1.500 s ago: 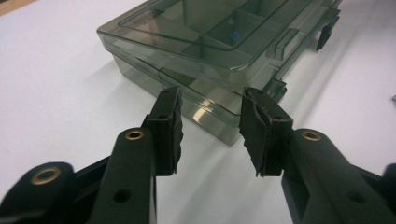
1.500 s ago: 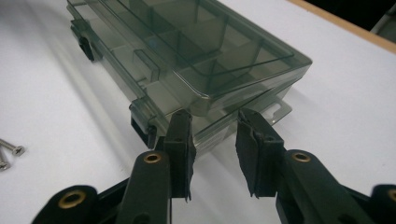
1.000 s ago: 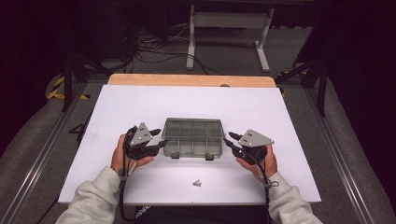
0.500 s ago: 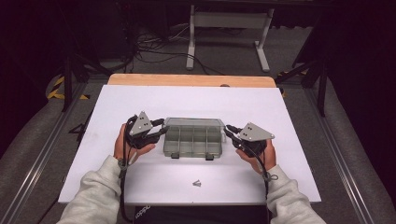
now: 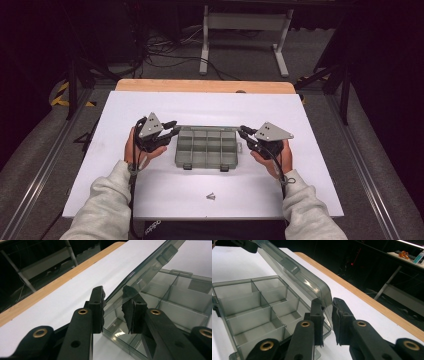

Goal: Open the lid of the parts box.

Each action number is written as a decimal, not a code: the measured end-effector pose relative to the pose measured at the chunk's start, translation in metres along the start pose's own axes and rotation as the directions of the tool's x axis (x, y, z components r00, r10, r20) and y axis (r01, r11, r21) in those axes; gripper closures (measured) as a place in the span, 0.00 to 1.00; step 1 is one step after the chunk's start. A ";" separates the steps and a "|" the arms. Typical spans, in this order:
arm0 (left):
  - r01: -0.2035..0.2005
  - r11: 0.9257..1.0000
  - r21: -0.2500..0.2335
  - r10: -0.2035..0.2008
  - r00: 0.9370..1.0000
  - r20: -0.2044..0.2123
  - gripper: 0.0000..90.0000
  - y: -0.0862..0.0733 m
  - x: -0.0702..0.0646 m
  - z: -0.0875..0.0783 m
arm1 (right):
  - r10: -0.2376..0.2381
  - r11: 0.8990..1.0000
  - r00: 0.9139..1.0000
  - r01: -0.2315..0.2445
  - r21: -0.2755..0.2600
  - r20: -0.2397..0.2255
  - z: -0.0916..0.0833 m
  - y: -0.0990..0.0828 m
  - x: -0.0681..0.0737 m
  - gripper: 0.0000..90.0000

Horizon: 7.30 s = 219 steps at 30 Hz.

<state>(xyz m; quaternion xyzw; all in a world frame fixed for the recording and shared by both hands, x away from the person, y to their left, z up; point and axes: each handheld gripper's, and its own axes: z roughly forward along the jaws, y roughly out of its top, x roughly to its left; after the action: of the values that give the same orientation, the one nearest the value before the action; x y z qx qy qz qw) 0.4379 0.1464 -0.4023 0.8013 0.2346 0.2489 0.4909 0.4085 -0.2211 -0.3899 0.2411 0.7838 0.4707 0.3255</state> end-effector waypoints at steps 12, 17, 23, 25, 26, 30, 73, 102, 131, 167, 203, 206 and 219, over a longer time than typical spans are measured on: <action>0.029 0.999 -0.021 -0.029 0.999 -0.020 0.82 0.007 0.009 0.004 | 0.092 0.995 0.996 -0.093 -0.036 -0.013 0.011 -0.001 -0.015 0.88; 0.049 0.998 -0.031 -0.049 0.999 -0.019 0.83 0.009 0.013 0.008 | 0.125 0.991 0.992 -0.125 -0.054 -0.017 0.015 0.000 -0.019 0.88; 0.055 0.998 -0.035 -0.056 0.998 -0.028 0.82 0.008 0.015 0.011 | 0.136 0.989 0.991 -0.136 -0.060 -0.005 0.020 0.003 -0.022 0.88; 0.072 0.997 -0.039 -0.073 0.997 -0.032 0.81 0.007 0.016 0.014 | 0.134 0.989 0.991 -0.134 -0.058 -0.004 0.023 0.003 -0.022 0.86; 0.076 0.996 -0.038 -0.078 0.996 -0.034 0.81 0.006 0.017 0.016 | 0.134 0.989 0.991 -0.134 -0.059 -0.003 0.024 0.004 -0.022 0.86; 0.081 0.996 -0.029 -0.082 0.996 -0.045 0.82 0.005 0.018 0.021 | 0.139 0.989 0.990 -0.138 -0.052 0.007 0.028 0.003 -0.024 0.87; 0.200 0.977 0.075 -0.195 0.978 -0.073 0.89 -0.019 0.033 0.060 | 0.293 0.952 0.954 -0.297 0.076 0.061 0.070 -0.033 -0.031 0.90; 0.224 0.964 0.141 -0.212 0.973 -0.091 0.84 -0.027 0.034 0.069 | 0.296 0.939 0.953 -0.303 0.161 0.070 0.080 -0.040 -0.029 0.86; 0.115 0.989 0.093 -0.110 0.992 -0.054 0.79 -0.010 0.029 0.030 | 0.273 0.956 0.960 -0.278 0.096 0.058 0.051 -0.031 -0.034 0.81; -0.078 0.996 0.031 0.078 0.997 0.020 0.34 -0.021 -0.007 -0.045 | 0.133 0.991 0.990 -0.132 0.030 -0.046 -0.022 -0.025 -0.016 0.74; -0.028 0.998 0.063 0.022 0.995 0.092 0.06 -0.088 -0.057 -0.091 | 0.059 0.993 0.940 -0.021 0.115 -0.337 -0.040 -0.031 0.069 0.51; -0.026 0.998 0.063 0.020 0.995 0.093 0.06 -0.087 -0.056 -0.090 | 0.063 0.991 0.910 -0.008 0.134 -0.410 -0.031 -0.030 0.079 0.57; -0.013 0.998 0.057 0.007 0.995 0.095 0.07 -0.088 -0.053 -0.092 | 0.035 0.975 0.813 0.099 0.197 -0.581 0.005 -0.028 0.112 0.75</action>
<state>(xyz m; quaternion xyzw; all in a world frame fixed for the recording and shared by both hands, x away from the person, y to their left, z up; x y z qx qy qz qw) 0.3278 0.2115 -0.4547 0.8272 0.2140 0.2061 0.4769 0.3344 -0.1541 -0.4486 0.1068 0.8965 0.4271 0.0504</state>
